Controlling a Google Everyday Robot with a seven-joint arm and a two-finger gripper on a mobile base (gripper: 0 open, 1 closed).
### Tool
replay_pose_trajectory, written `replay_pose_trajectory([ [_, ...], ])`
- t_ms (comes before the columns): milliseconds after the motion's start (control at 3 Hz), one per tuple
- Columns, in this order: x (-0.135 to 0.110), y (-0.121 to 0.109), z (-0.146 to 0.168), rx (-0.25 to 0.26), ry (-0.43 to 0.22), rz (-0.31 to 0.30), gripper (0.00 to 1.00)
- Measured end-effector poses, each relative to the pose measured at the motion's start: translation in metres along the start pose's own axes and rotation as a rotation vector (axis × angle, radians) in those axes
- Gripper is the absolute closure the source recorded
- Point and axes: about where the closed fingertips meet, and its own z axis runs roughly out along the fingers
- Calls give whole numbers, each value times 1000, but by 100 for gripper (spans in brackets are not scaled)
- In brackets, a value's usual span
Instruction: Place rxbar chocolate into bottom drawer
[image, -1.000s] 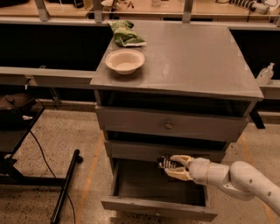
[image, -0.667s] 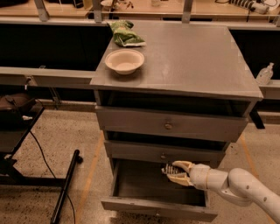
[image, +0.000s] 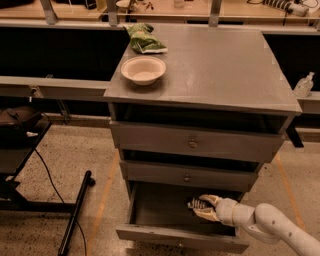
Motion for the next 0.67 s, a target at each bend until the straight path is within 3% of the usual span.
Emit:
replay_pose_trajectory([
  [667,82,-11,46,14,78,46,100],
])
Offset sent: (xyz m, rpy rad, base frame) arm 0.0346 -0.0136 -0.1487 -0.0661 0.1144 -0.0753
